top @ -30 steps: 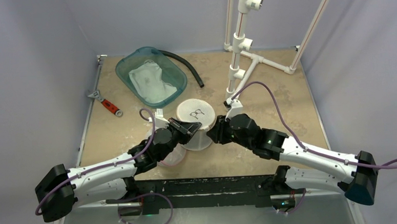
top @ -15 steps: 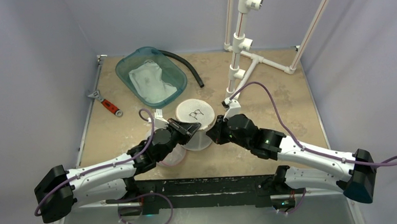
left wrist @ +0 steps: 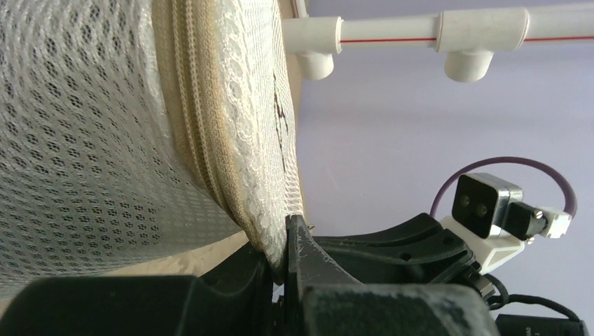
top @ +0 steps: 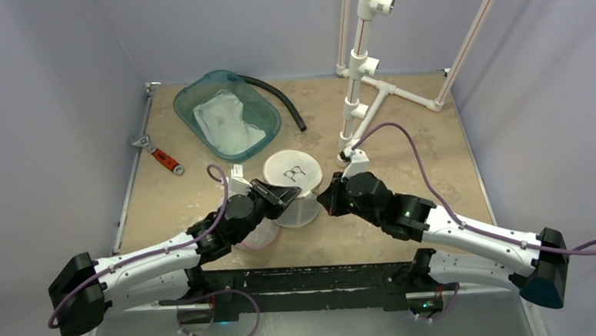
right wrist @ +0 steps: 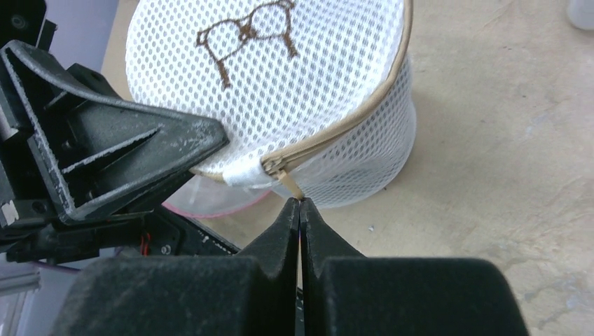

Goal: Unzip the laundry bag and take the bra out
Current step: Unzip the laundry bag at the center of the board.

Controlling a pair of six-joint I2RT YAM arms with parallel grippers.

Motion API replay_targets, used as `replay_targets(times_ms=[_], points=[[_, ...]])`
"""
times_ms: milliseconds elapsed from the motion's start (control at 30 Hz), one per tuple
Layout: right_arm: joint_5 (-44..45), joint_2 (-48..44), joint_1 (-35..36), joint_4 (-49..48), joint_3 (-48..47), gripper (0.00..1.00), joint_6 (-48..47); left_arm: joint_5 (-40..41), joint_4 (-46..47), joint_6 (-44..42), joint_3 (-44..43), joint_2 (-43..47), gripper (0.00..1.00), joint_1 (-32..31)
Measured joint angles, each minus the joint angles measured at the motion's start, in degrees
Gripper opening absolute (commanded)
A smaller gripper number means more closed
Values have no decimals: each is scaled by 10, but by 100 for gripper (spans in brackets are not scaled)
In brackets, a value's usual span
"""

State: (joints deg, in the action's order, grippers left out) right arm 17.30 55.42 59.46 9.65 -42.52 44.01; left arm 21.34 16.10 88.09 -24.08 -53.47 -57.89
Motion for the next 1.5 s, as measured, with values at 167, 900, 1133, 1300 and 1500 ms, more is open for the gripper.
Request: replay_targets(times_ms=[167,900,1133,1300,1500], points=[[19,-18,0,18,0,0,0,-30,-3,-13,0,-2,0,0],[-61,-106,0,25,8,48,-43,-62,-30,-39,0,17,0,0],[-80,-43,0,16,8,45,-54,-62,-34,-46,0,17,0,0],[-79,-33,0,17,8,42,-65,-62,-36,-48,0,17,0,0],[-78,-26,0,17,8,36,-75,-62,-35,-48,0,13,0,0]])
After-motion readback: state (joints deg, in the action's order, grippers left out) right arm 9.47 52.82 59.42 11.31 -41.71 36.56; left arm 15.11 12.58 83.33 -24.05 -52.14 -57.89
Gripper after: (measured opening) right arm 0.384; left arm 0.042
